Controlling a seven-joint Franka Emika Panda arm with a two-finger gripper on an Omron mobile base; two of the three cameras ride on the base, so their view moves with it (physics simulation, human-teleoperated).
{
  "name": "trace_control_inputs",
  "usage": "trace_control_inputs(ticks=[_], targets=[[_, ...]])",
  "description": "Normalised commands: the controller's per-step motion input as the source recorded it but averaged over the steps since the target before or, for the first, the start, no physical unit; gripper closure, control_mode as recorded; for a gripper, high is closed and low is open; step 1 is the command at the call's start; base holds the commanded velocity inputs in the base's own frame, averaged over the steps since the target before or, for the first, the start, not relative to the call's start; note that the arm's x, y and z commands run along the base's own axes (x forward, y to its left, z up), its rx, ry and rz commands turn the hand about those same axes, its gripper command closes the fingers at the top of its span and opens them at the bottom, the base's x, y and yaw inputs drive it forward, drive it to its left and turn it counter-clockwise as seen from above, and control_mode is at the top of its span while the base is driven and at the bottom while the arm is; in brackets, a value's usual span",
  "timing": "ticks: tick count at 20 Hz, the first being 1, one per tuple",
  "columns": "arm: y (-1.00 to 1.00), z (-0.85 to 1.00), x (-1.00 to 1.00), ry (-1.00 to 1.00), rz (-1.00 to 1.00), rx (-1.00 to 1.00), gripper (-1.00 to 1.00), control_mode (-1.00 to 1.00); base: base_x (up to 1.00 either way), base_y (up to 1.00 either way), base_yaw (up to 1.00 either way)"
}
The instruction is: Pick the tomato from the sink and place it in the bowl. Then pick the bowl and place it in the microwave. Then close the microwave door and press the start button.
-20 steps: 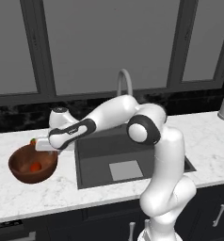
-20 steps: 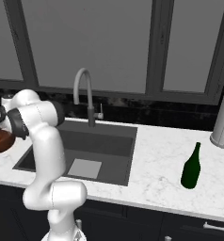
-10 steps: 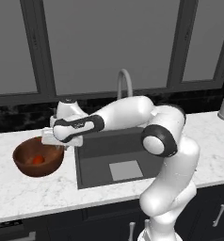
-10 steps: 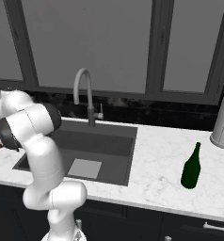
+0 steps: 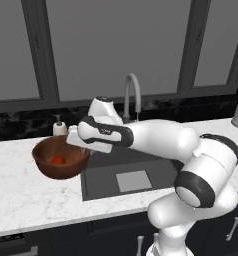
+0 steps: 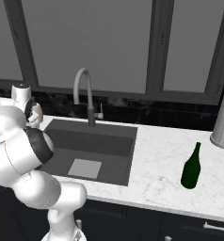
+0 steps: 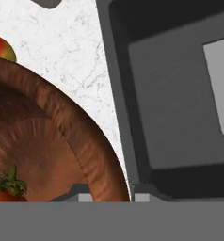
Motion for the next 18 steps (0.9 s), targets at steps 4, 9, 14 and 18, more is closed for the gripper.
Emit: trace_control_inputs(ticks=[4,9,14,18], targets=[[-0.62,0.28,-0.19,0.04,-0.17,0.0,1.0,-1.0,0.0,0.0,0.0],[-0.61,0.43,-0.2,0.11,-0.23,0.0,1.0,-1.0,0.0,0.0,0.0],[-0.62,0.58,-0.11,0.15,-0.28,0.0,1.0,-1.0,0.0,0.0,0.0],[-0.66,0.25,-0.11,0.16,-0.31,0.0,1.0,-1.0,0.0,0.0,0.0]])
